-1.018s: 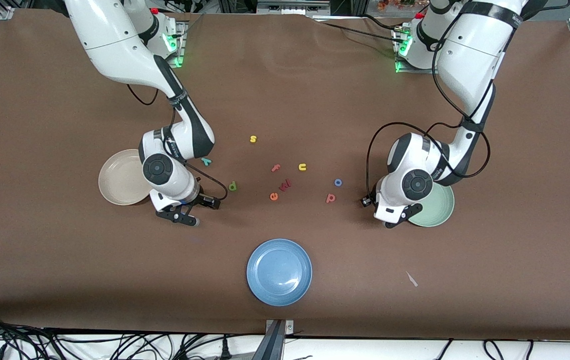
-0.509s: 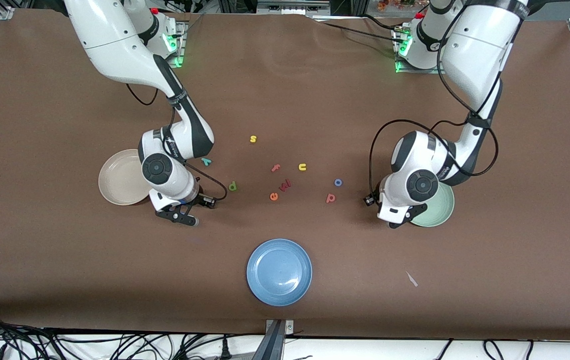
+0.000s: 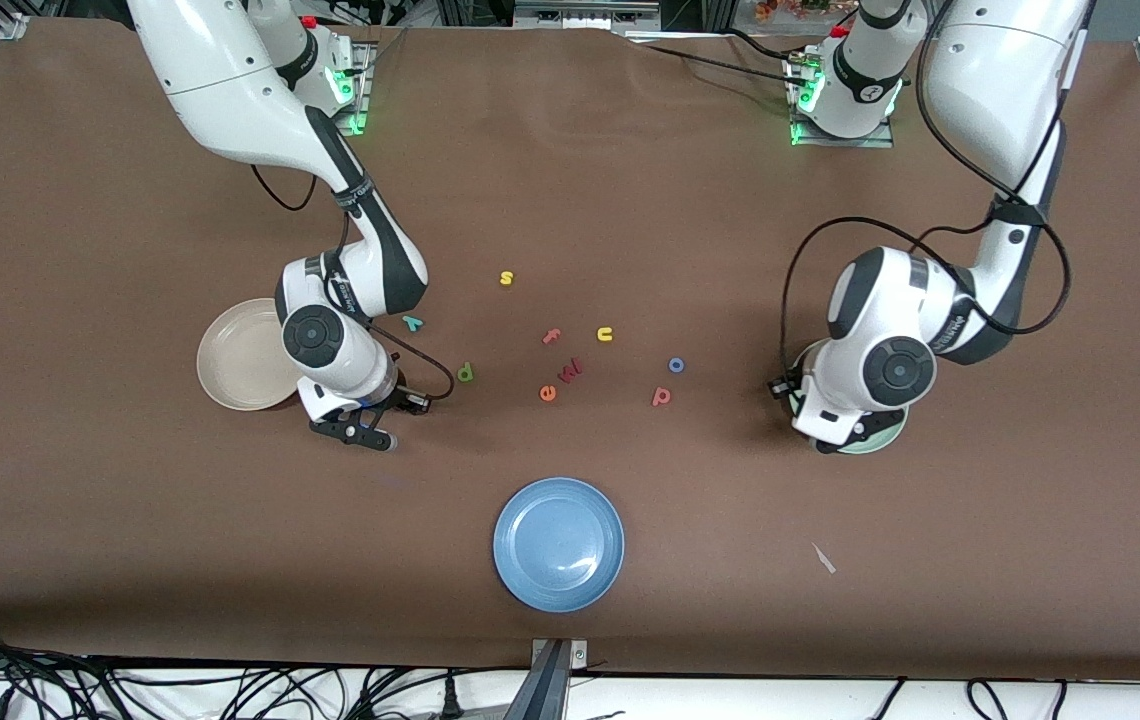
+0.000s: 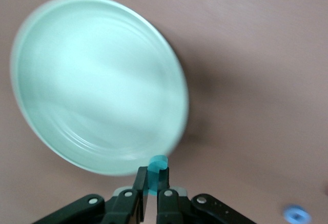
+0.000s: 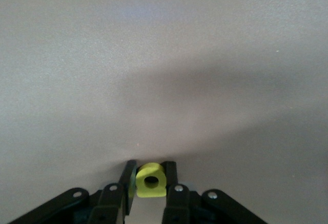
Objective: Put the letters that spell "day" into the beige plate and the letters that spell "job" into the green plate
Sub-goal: 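Place the o and r on the white and green plates with both grippers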
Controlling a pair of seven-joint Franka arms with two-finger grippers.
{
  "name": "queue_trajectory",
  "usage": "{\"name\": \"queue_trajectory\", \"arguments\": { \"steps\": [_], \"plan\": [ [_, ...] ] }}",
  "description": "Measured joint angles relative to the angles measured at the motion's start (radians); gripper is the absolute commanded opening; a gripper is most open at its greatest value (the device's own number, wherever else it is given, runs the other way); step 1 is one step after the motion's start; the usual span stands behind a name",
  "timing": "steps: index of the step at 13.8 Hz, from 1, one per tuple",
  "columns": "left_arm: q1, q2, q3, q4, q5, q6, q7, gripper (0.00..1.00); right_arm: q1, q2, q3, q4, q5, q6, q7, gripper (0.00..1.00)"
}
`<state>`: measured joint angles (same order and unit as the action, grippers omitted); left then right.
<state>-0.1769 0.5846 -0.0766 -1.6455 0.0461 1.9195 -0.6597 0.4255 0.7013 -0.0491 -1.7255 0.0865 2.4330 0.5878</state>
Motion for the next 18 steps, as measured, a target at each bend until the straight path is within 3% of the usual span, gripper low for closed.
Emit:
{"name": "queue_trajectory", "arguments": {
  "steps": [2, 5, 6, 7, 8, 15, 16, 17, 18],
  "plan": [
    [0.022, 0.015, 0.000, -0.007, 0.045, -0.003, 0.019, 0.00, 0.000, -0.001, 0.000, 0.002, 0.000, -0.006, 0.000, 0.13],
    [0.025, 0.078, -0.002, -0.010, 0.057, 0.008, 0.022, 0.00, -0.008, -0.018, -0.015, 0.051, 0.000, -0.159, -0.029, 0.13],
    [0.024, 0.094, -0.002, -0.010, 0.057, 0.021, 0.022, 0.07, -0.018, -0.039, -0.029, 0.061, 0.000, -0.203, -0.076, 0.13],
    [0.024, 0.107, -0.002, -0.010, 0.057, 0.030, 0.022, 0.33, -0.029, -0.065, -0.053, 0.056, 0.000, -0.231, -0.141, 0.13],
    [0.024, 0.115, -0.002, -0.010, 0.057, 0.034, 0.022, 0.99, -0.041, -0.095, -0.078, 0.035, 0.000, -0.243, -0.209, 0.13],
    [0.035, 0.100, -0.006, 0.015, 0.050, 0.026, 0.021, 1.00, -0.058, -0.281, -0.269, -0.242, 0.002, -0.197, -0.644, 0.13],
    [0.035, 0.087, -0.015, 0.019, 0.025, 0.018, 0.018, 1.00, -0.059, -0.289, -0.290, -0.277, 0.003, -0.167, -0.690, 0.23],
    [0.034, 0.074, -0.026, 0.021, -0.022, 0.012, 0.018, 1.00, -0.060, -0.293, -0.302, -0.312, 0.005, -0.125, -0.727, 0.70],
    [0.031, 0.062, -0.036, 0.021, -0.069, 0.008, 0.017, 1.00, -0.060, -0.295, -0.306, -0.347, 0.009, -0.080, -0.756, 1.00]
  ]
}}
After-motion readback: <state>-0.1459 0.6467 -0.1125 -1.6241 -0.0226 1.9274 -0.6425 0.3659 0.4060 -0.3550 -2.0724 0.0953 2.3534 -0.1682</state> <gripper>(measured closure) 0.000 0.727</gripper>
